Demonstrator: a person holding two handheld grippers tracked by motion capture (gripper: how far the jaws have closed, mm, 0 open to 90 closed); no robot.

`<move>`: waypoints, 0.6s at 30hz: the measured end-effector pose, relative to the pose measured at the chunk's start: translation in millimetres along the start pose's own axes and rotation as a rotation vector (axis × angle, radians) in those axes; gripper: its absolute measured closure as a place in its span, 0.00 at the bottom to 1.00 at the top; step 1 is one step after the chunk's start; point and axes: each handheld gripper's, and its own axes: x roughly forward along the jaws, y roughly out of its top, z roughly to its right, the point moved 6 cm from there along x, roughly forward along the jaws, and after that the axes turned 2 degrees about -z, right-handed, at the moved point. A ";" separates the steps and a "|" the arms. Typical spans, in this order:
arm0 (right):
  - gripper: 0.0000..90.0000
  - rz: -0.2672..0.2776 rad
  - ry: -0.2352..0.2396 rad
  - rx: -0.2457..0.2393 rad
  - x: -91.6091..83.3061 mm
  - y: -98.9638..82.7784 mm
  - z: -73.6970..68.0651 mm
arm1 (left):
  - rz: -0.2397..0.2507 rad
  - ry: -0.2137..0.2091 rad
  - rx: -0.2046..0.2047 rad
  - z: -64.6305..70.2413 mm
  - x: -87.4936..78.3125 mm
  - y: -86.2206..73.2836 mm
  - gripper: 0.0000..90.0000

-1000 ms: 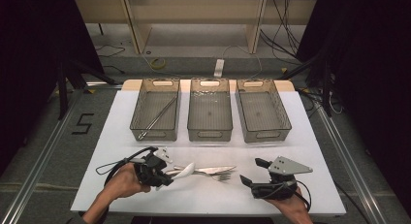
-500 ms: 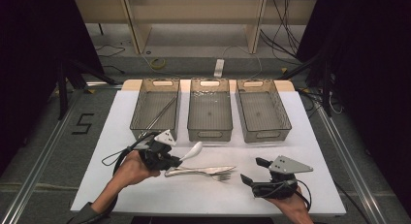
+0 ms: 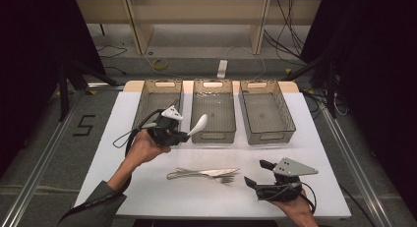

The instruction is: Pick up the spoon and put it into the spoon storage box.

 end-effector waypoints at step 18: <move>0.26 -0.007 0.001 -0.001 0.5 -1.5 0.7 | 0.046 0.042 -0.062 -29.0 23.9 37.4 0.94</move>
